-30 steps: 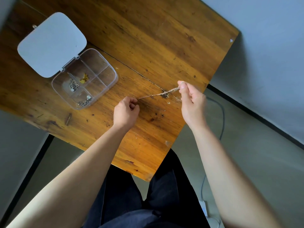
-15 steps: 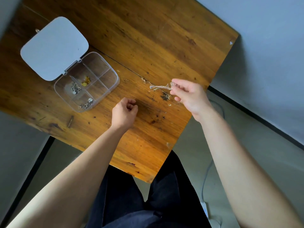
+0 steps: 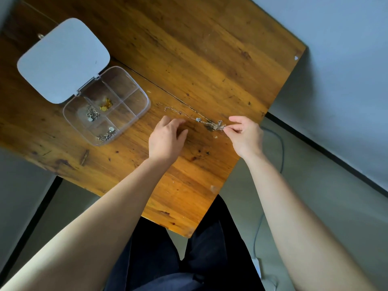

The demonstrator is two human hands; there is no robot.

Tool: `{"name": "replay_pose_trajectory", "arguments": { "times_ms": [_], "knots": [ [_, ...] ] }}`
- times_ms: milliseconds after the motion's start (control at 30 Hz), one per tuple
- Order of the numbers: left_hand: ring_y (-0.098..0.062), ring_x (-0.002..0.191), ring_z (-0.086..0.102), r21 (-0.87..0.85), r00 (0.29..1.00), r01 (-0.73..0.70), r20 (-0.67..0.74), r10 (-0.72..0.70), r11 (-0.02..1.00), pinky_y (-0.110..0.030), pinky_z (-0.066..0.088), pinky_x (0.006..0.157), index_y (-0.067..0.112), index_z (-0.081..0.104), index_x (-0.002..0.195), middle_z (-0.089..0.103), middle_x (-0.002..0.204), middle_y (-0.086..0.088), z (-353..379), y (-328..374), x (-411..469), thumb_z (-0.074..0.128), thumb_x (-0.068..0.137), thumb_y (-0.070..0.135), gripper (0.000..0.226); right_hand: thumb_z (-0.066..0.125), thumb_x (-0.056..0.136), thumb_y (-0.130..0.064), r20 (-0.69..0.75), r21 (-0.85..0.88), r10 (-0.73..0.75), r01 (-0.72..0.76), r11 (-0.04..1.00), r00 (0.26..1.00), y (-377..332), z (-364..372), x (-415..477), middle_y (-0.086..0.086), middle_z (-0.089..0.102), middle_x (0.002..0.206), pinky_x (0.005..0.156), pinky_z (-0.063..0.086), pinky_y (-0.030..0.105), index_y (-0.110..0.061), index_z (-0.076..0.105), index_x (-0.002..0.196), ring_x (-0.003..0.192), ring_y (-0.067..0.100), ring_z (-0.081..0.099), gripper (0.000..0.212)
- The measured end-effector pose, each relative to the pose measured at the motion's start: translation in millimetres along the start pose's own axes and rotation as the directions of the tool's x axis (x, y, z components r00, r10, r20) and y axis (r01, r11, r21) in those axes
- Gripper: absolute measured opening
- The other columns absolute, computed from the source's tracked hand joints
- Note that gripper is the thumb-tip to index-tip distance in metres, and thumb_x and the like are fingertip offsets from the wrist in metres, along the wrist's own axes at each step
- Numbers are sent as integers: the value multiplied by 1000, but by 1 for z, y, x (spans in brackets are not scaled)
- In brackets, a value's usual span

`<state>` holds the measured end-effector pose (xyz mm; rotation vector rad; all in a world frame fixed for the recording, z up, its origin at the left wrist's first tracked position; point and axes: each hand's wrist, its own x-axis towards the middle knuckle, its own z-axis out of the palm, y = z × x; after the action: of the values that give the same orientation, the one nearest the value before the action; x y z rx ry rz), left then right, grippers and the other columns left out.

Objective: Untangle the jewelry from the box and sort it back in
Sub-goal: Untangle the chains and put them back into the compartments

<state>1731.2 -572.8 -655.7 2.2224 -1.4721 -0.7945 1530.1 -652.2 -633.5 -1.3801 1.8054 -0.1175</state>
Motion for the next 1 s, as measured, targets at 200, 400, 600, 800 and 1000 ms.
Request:
{"name": "replay_pose_trajectory", "arguments": {
  "times_ms": [200,400,600,800,1000],
  "knots": [
    [-28,103,57,71,988,-139,71,134,988,-38,50,73,20,70,122,61,105,-6,10,21,36,60,97,34,30,75,90,-26,-4,41,-1,1,999,1000,6,0,3,-24,68,82,93,55,35,-30,67,117,95,6,68,29],
    [-28,103,54,206,955,-271,178,236,940,-39,52,70,13,71,109,59,110,-7,1,22,47,55,99,23,21,74,90,-24,-19,149,8,-5,989,1000,6,3,3,-23,69,88,90,56,30,-32,65,119,92,1,69,31],
    [-11,76,57,-140,991,71,125,-54,988,-23,44,64,15,66,95,64,95,0,-15,7,26,59,97,20,9,64,97,-15,-40,389,131,-105,915,991,-4,14,1,-7,71,105,81,59,24,-27,61,125,91,5,71,30],
    [-7,56,52,-609,888,420,126,-441,673,-26,43,59,21,64,86,62,65,4,-45,-19,-8,63,94,18,9,56,103,-13,64,668,278,-248,702,959,-22,24,0,1,64,113,80,59,23,-26,62,122,94,7,71,23],
    [-8,72,62,-783,868,406,171,-465,471,-20,47,58,21,58,102,68,79,7,-74,-25,-21,64,94,10,15,58,101,-29,127,-71,-261,271,960,957,-32,43,-11,-8,65,111,90,53,29,-27,68,121,97,8,62,23]
  ]
}}
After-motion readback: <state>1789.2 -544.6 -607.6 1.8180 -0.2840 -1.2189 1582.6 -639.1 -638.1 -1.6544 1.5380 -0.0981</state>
